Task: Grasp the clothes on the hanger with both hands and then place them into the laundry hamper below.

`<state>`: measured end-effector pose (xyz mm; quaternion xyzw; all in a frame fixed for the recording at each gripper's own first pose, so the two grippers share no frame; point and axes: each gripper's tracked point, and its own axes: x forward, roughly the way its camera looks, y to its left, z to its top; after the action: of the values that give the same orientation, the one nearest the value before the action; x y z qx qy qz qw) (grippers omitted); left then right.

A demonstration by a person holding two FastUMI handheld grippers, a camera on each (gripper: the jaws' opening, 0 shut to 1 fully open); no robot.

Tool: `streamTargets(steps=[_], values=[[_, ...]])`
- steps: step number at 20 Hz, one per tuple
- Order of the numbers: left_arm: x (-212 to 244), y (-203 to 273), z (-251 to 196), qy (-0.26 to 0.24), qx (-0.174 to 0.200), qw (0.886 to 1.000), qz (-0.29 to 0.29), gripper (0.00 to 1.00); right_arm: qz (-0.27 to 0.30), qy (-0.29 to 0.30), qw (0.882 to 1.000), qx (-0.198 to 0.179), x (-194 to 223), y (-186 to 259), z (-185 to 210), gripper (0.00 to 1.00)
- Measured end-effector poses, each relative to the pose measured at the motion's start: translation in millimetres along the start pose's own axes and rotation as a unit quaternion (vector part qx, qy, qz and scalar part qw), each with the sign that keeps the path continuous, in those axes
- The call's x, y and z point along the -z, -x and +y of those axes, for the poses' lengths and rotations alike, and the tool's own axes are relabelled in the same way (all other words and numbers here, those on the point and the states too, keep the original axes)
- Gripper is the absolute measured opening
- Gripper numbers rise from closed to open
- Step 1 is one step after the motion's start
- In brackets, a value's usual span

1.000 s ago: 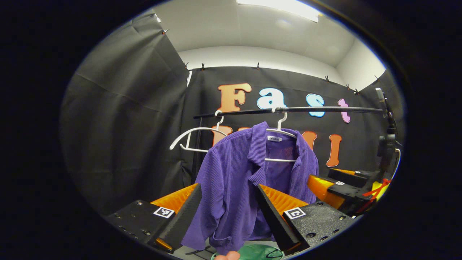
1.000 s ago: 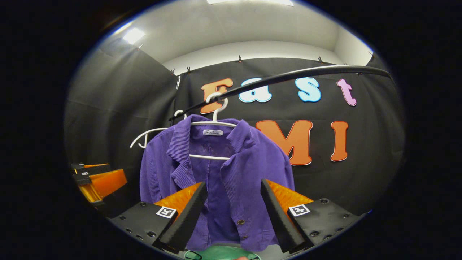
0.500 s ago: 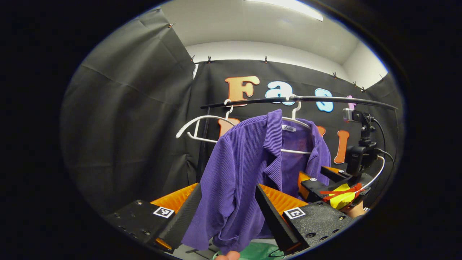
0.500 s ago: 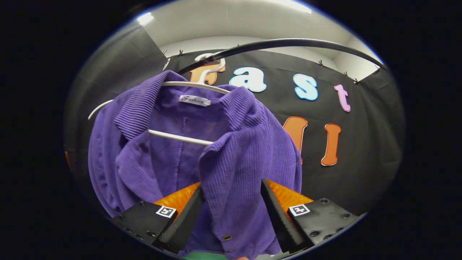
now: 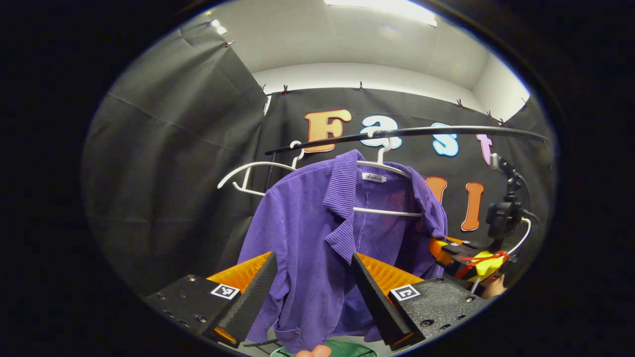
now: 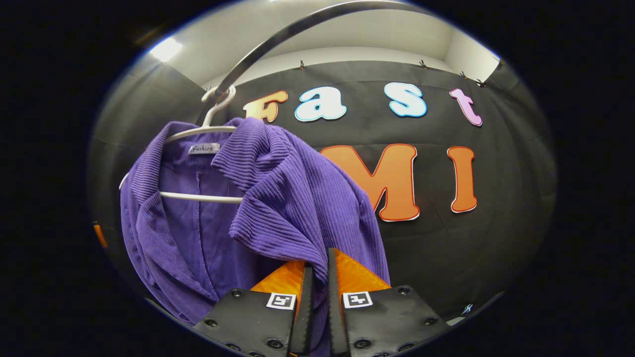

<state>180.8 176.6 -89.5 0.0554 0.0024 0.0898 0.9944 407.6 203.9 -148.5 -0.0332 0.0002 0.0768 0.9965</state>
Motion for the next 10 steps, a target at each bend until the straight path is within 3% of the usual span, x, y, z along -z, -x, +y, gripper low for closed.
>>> streamTargets(steps=[2, 3, 6, 10], values=[[8.0, -9.3, -11.1, -0.016, -0.011, 1.0, -0.005, 0.92, -0.011, 0.004, 1.0, -0.016, -9.8, 12.6, -4.9, 0.09], [12.7, -16.4, -16.8, -0.018, -0.014, 1.0, -0.007, 0.95, -0.013, 0.004, 1.0, -0.028, -12.3, 16.0, -3.7, 0.08], [35.6, -43.0, -31.8, 0.011, -0.016, 1.0, 0.009, 0.92, -0.018, -0.004, 0.999, -0.04, -21.5, 26.0, -7.4, 0.08], [51.2, -74.7, -46.3, 0.047, -0.033, 0.998, -0.001, 0.96, -0.022, -0.017, 0.998, -0.05, -27.2, 32.8, -13.6, 0.08]])
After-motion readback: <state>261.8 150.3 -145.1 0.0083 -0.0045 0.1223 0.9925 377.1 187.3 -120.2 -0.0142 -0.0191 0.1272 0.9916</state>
